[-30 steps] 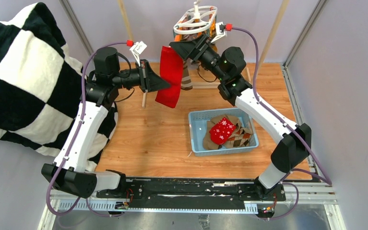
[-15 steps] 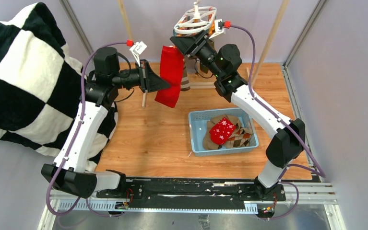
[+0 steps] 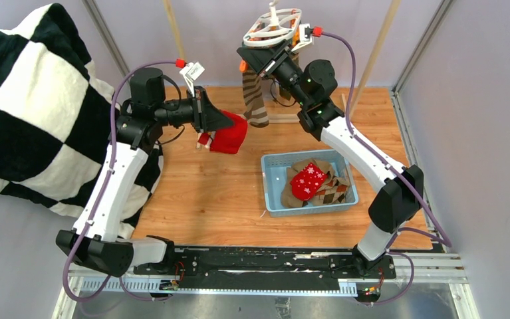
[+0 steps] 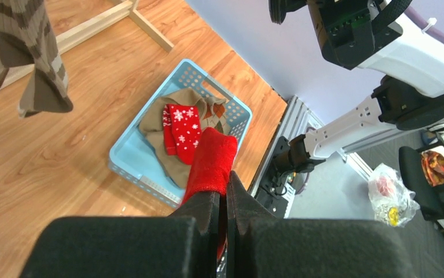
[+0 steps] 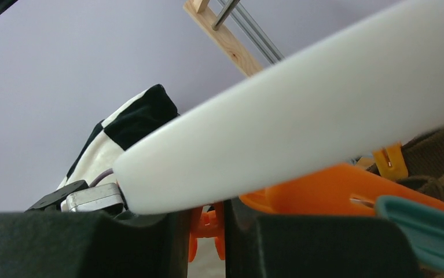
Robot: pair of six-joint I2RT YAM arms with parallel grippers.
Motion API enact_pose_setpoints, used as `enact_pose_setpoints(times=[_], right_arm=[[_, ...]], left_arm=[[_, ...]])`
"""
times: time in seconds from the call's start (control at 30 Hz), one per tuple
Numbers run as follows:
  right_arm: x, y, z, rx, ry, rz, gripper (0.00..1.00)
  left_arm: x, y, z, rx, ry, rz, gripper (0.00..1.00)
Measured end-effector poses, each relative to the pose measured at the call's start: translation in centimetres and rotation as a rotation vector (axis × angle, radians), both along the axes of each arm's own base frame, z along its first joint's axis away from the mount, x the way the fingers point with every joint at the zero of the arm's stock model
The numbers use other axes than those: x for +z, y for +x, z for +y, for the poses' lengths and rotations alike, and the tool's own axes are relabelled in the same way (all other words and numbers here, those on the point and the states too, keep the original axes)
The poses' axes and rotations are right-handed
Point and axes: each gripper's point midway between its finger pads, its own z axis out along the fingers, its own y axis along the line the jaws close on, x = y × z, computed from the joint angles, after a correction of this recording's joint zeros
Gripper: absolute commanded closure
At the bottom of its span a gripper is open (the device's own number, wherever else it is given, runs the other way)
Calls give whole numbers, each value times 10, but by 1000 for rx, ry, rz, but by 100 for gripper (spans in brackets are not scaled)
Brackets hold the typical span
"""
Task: Remove the socks clipped to the hanger
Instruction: Remove the sock from the hanger, then place the sock in the bin.
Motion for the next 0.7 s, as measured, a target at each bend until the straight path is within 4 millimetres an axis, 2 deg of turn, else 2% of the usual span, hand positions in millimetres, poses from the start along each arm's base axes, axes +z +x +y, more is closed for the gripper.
enact_pose_setpoints(times=[0.1,0.13,0.2,0.33,0.5,0.7], right_arm=[[-1,0,0,5,-6,-2,39],[-3,-1,0,7,-10,1,28],[-9,-4,0,17,-29,3,15],[-37,-20,-3,44,-93,18,5],[-71,-64,-19,110,-165,5,2],[-95,-116,-32,199,-236,-96,0]], left_arm=[[-1,-2,2,0,13,-12,100],[-2,-2,2,-1,17,-17,100],[-3,-3,3,-4,27,-30,100],[-7,-7,5,-14,53,-54,100],[-9,-15,9,-32,86,-107,100],[-12,-20,12,-44,105,-134,100]])
